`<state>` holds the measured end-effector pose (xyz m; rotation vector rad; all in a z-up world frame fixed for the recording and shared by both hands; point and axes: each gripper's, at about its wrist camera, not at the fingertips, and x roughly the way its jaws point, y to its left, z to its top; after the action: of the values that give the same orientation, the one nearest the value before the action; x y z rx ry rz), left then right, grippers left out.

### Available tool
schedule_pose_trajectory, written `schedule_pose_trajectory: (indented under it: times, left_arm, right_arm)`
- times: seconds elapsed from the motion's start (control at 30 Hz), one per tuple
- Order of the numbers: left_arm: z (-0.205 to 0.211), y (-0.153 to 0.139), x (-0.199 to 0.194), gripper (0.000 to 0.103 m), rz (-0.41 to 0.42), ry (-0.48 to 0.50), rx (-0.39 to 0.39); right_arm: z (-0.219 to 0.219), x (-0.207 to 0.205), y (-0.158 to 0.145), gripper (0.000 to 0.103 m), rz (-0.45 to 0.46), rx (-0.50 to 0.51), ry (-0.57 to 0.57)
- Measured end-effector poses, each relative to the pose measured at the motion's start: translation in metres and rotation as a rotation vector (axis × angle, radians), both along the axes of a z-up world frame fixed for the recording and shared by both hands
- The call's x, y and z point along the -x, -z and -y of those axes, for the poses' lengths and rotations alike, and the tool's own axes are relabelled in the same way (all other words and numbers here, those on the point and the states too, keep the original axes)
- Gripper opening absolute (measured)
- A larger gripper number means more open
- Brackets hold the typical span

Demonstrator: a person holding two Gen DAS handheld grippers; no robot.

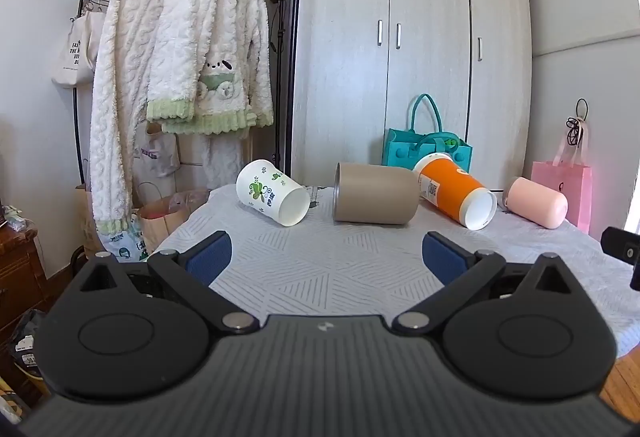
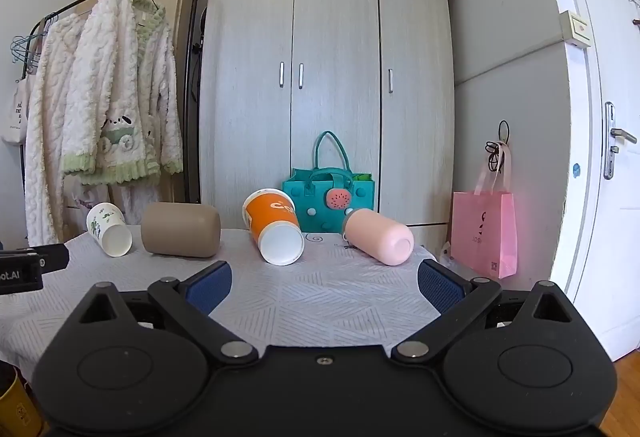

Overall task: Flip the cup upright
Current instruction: 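Move the right tool toward the pink tumbler lying on its side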

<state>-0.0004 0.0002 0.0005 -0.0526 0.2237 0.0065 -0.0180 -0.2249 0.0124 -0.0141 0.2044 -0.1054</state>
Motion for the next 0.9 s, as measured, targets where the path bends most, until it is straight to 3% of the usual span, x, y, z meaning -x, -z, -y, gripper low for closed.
schedule_pose_trajectory:
  times: [0.9]
  left_arm:
    - [-0.008, -0.001, -0.002, 0.103, -0.055, -0.060, 0.003]
  right_arm:
    - [0.001, 0.001, 0.000, 0.101, -0.006, 0.012, 0.006]
